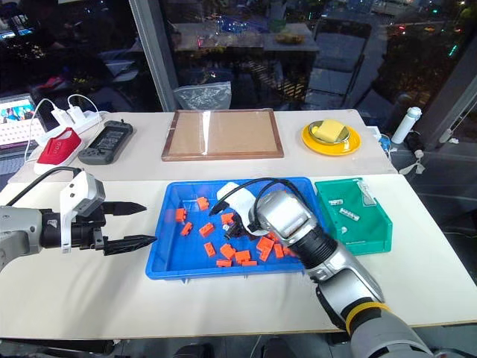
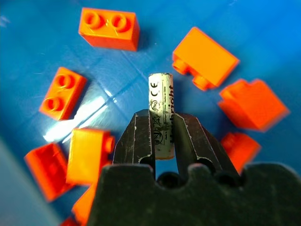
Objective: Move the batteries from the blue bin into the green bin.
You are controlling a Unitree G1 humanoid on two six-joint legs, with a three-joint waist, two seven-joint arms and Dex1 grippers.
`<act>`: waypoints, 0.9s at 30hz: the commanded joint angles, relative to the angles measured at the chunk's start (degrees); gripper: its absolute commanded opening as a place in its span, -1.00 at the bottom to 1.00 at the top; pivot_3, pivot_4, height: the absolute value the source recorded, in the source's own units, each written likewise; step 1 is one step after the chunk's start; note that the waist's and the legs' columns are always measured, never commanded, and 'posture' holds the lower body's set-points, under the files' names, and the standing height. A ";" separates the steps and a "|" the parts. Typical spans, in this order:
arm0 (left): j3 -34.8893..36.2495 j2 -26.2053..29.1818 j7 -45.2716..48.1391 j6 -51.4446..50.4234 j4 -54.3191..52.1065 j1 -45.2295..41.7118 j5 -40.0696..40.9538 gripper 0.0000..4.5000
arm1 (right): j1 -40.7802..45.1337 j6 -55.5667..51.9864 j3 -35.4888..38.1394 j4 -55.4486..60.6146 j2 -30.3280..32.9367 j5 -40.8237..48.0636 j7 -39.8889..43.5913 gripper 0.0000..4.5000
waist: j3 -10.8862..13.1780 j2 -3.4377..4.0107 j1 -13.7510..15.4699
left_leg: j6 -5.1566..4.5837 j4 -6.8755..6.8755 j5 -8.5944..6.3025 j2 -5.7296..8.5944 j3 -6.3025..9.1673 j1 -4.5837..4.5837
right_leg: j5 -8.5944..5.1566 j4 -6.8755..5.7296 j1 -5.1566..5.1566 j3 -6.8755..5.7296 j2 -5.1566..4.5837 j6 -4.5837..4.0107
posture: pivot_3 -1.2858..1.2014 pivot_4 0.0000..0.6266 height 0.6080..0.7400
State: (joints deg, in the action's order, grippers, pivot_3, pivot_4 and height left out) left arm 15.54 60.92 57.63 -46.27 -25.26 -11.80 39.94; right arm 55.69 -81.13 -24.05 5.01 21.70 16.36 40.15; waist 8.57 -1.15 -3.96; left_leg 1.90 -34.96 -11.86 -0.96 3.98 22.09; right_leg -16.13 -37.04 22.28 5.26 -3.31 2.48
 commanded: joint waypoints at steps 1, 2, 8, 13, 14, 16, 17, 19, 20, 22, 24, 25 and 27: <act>0.31 -0.43 1.16 0.86 -1.29 -2.29 2.11 1.00 | 2.86 -0.21 8.74 8.43 5.83 5.10 4.14 -0.88 | 0.00 0.00 0.02 | 0.00 0.00 0.00 -0.01 0.00 -0.01 | 0.00 0.02 -0.01 -0.01 0.00 0.00 | 0.03 -0.52 1.00; -0.10 -0.83 1.30 0.80 -1.23 -3.38 2.80 1.00 | 2.69 0.47 10.07 9.96 9.73 6.24 6.17 -0.88 | 0.00 0.00 0.08 | 0.00 0.01 0.00 -0.01 0.01 -0.03 | -0.01 0.04 -0.04 -0.03 0.00 0.01 | 0.03 -0.52 1.00; -3.59 -3.84 2.13 0.77 0.11 -10.81 5.08 1.00 | -3.98 13.28 11.56 9.35 35.14 5.47 18.26 -0.88 | 0.02 -0.03 1.47 | -0.03 -0.05 -0.02 0.04 0.03 0.09 | -0.03 0.34 -0.15 -0.11 -0.06 0.05 | 0.03 -0.52 1.00; -6.06 -5.25 3.21 0.60 1.33 -14.60 5.26 1.00 | -6.54 16.82 11.97 0.75 41.89 2.54 17.70 -0.88 | 0.02 -0.02 0.52 | -0.04 -0.01 -0.02 0.02 -0.14 0.03 | -0.05 0.29 -0.08 0.07 -0.03 0.09 | 0.03 -0.52 1.00; -6.41 -5.29 3.34 0.72 1.56 -14.92 5.09 1.00 | -6.74 17.26 12.05 -0.39 42.32 2.10 17.39 -0.88 | 0.02 -0.03 0.17 | -0.05 0.01 -0.03 -0.02 -0.18 -0.01 | -0.05 0.27 -0.09 0.12 0.01 0.09 | 0.03 -0.52 1.00; -7.14 -5.49 3.62 0.99 2.10 -15.71 4.81 1.00 | -7.23 17.20 12.89 -2.29 42.80 1.85 16.88 -0.88 | 0.03 -0.02 -0.17 | -0.05 0.03 -0.03 -0.03 -0.19 -0.02 | -0.05 0.24 -0.07 0.16 0.04 0.09 | 0.03 -0.52 1.00; -7.36 -5.51 3.79 1.12 2.23 -15.89 4.73 1.00 | -7.35 17.16 12.76 -2.86 42.86 1.45 16.51 -0.88 | 0.03 -0.01 -0.19 | -0.05 0.03 -0.03 -0.03 -0.21 -0.03 | -0.05 0.24 -0.07 0.19 0.03 0.09 | 0.03 -0.52 1.00; -7.82 -5.57 3.92 1.24 2.45 -16.26 4.55 1.00 | -8.08 18.65 12.03 -4.59 42.91 -0.11 15.66 -0.88 | 0.03 -0.01 -0.10 | -0.05 0.02 -0.03 -0.03 -0.26 -0.05 | -0.05 0.22 -0.07 0.23 0.03 0.09 | 0.03 -0.52 1.00; -7.95 -5.58 3.97 1.29 2.53 -16.39 4.47 1.00 | -8.71 20.58 11.50 -5.30 43.07 -1.42 14.99 -0.66 | 0.03 -0.01 -0.01 | -0.05 0.01 -0.03 -0.03 -0.26 -0.04 | -0.05 0.22 -0.07 0.22 0.04 0.09 | 0.03 -0.52 1.00; -8.21 -5.75 3.33 1.42 2.85 -16.77 3.76 1.00 | -9.53 21.77 11.25 -6.32 42.87 -2.69 14.18 -0.31 | 0.03 -0.01 0.15 | -0.05 -0.02 -0.03 -0.01 -0.25 -0.01 | -0.05 0.25 -0.08 0.22 0.01 0.09 | 0.03 -0.52 1.00; -8.18 -5.91 2.84 1.47 2.99 -16.91 3.30 1.00 | -9.55 22.15 11.65 -7.14 42.31 -3.47 13.66 0.00 | 0.04 0.00 0.38 | -0.05 -0.04 -0.03 0.04 -0.28 0.02 | -0.05 0.26 -0.08 0.22 -0.04 0.08 | 0.03 -0.52 1.00; -7.92 -5.96 2.72 1.43 2.93 -16.80 3.33 1.00 | -8.93 22.28 11.93 -8.20 41.92 -3.97 13.17 0.16 | 0.04 0.00 0.45 | -0.05 -0.05 -0.03 0.05 -0.28 0.03 | -0.04 0.26 -0.08 0.22 -0.05 0.07 | 0.03 -0.52 1.00; -7.39 -6.05 2.45 1.21 2.90 -16.65 3.31 1.00 | -7.89 22.83 12.08 -9.77 41.56 -4.95 12.40 0.44 | 0.04 0.00 0.51 | -0.05 -0.05 -0.03 0.04 -0.27 0.03 | -0.03 0.27 -0.08 0.21 -0.04 0.06 | 0.03 -0.52 1.00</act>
State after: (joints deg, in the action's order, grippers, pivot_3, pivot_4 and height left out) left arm 6.82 54.73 60.52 -46.17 -21.70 -27.23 42.98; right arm 45.90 -59.82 -14.20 -3.80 63.23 13.22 53.73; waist 8.62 -1.15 -3.45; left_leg 1.85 -35.01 -11.88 -0.93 3.71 22.12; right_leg -16.16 -36.77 22.20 5.47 -3.36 2.54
